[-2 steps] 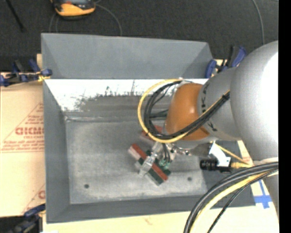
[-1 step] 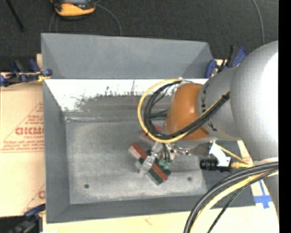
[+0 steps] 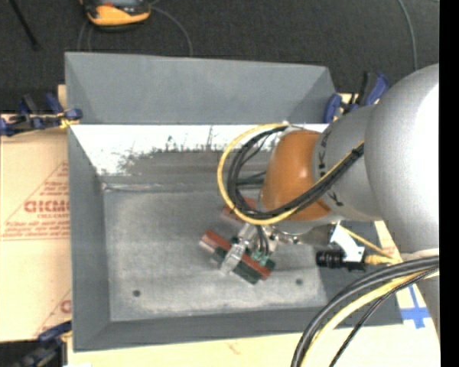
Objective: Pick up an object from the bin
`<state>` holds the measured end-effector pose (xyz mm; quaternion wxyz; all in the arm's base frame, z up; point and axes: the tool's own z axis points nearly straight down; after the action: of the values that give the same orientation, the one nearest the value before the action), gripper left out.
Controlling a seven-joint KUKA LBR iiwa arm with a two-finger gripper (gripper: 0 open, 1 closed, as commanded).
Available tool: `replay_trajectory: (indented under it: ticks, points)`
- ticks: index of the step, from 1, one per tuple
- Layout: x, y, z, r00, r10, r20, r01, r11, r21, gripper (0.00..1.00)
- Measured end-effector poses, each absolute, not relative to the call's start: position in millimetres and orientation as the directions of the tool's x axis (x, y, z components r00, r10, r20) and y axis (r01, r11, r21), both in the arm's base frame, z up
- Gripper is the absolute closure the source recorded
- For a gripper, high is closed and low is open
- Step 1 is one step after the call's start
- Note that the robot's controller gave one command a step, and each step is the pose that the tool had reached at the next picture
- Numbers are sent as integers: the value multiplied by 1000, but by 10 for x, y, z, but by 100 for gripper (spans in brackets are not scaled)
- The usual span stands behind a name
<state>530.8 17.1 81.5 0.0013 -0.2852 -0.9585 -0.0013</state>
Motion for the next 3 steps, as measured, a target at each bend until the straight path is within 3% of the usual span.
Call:
replay_trajectory:
  ticks: [3]
  points:
    - [5300,166,1101,-840,543,1,543,840,0,100]
